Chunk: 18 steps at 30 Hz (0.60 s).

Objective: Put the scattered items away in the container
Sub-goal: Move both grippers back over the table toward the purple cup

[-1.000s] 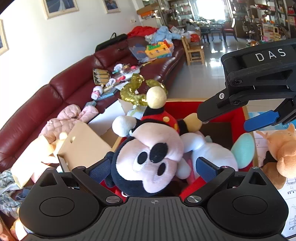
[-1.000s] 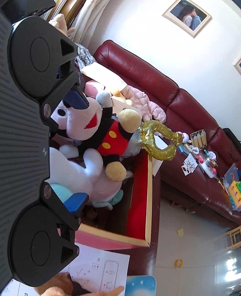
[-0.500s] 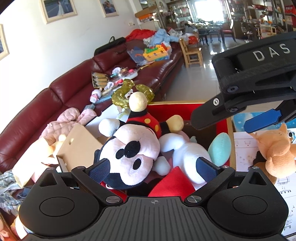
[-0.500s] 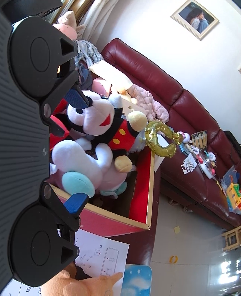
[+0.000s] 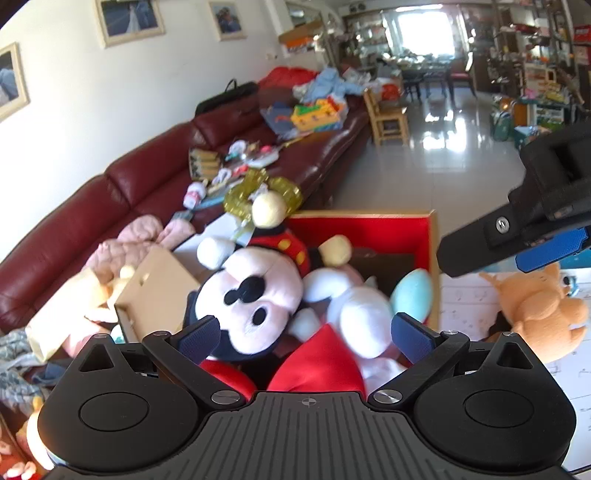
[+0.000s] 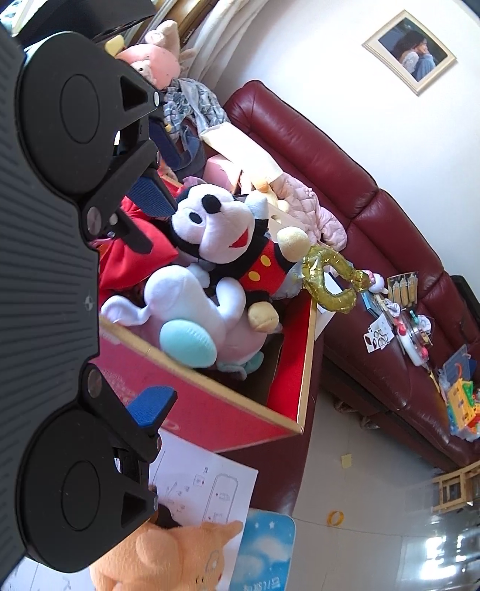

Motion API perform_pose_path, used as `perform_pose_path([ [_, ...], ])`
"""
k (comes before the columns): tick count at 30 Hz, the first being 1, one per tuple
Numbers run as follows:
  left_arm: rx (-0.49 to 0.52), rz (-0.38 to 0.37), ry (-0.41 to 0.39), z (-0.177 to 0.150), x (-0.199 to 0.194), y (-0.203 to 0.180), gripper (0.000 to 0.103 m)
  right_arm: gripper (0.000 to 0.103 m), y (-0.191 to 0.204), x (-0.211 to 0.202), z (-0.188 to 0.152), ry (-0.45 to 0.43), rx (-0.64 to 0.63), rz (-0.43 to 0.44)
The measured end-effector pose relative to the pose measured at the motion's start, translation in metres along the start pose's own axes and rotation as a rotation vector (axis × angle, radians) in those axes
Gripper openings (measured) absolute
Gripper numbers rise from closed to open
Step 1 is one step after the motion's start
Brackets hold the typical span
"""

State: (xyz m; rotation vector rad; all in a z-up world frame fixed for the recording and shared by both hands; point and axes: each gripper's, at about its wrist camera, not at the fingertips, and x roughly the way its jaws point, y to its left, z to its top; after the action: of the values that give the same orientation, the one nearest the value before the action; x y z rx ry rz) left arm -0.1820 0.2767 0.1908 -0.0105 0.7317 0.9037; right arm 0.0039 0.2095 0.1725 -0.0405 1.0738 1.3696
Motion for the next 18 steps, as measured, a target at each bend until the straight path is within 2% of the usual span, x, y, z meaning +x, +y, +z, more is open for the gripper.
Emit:
perform_pose_path([
  [6, 0.012, -0.061, -0.061, 0.008, -0.019, -0.022, 0.103, 0.099, -0.008, -0.035, -0.001, -0.017, -0.065, -0.04],
  [18, 0.096, -0.179, -0.096, 0.009, -0.035, -0.088, 0.103, 0.101, -0.031, -0.095, -0.022, -0.041, -0.122, -0.148],
])
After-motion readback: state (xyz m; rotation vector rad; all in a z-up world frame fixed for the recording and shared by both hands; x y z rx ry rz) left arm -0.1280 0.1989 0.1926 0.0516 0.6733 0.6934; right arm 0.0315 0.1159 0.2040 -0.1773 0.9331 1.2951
